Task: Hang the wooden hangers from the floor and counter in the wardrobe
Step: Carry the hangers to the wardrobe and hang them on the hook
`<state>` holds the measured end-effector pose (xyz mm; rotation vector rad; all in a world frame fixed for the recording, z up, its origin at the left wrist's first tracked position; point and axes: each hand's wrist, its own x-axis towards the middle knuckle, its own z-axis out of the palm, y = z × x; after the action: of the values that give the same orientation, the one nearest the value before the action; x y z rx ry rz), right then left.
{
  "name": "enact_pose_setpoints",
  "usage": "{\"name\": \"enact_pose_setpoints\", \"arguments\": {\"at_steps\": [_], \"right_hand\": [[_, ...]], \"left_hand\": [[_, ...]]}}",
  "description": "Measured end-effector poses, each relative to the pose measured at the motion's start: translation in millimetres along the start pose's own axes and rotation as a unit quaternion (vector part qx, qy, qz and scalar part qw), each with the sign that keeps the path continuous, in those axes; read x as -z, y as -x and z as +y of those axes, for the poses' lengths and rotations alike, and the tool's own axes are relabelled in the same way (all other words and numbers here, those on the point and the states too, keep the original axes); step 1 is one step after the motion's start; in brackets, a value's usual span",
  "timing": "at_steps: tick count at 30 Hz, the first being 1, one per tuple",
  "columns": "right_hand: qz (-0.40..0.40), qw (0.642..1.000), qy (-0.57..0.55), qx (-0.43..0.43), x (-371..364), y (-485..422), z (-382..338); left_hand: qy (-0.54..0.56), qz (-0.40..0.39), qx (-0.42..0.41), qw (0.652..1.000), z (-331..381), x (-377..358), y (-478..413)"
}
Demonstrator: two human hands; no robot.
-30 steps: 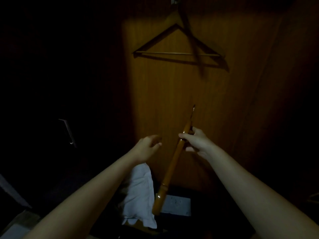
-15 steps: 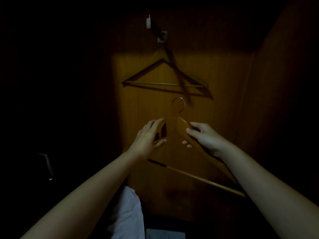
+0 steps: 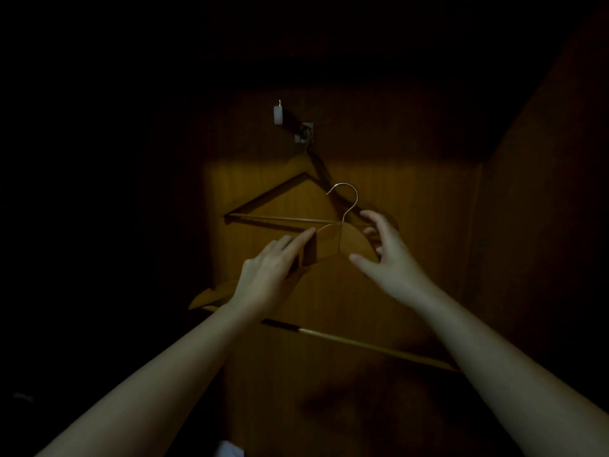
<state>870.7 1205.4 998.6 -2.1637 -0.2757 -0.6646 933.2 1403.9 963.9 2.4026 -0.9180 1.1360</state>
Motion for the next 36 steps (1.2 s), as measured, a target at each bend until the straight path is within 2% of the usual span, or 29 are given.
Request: {"name": "enact_pose_setpoints", "arguments": {"at_steps": [3,6,10,15,22,27,36], "right_hand": [[0.042,0.986,0.145,0.071,-10.7,-23.7,-2.7],[0.068,0.97,0.217,0.086,-13.1,-60.0,0.3],[0.082,0.972,0.202,0.086,-9.4,-113.9,3.3],[0.106,0.971,0.191,0.096,-13.8,-171.1,4.5],[0.119,0.958,0.246,0.091,-26.0,-229.4,3.6],[0.112,0.949,0.276,0.101,-32.4,-257.6,2.7],[0.097,0.953,0.264,0.11,-58.8,-272.0,14.8]], "left_hand": [[-0.009,0.02,-0.008,1.0,-16.4,0.5,-31.5],[-0.025,0.034,-0.024,0.999,-35.0,-1.1,-64.7],[-0.019,0.043,-0.032,0.998,-58.3,-5.3,-105.8],[-0.007,0.05,-0.003,0.999,-88.8,-12.6,-149.0],[0.022,0.025,0.046,0.998,-117.6,-31.3,-189.4],[0.026,0.022,0.052,0.998,-138.1,-40.4,-209.3],[0.024,-0.005,0.077,0.997,-164.8,-54.8,-203.1]]}}
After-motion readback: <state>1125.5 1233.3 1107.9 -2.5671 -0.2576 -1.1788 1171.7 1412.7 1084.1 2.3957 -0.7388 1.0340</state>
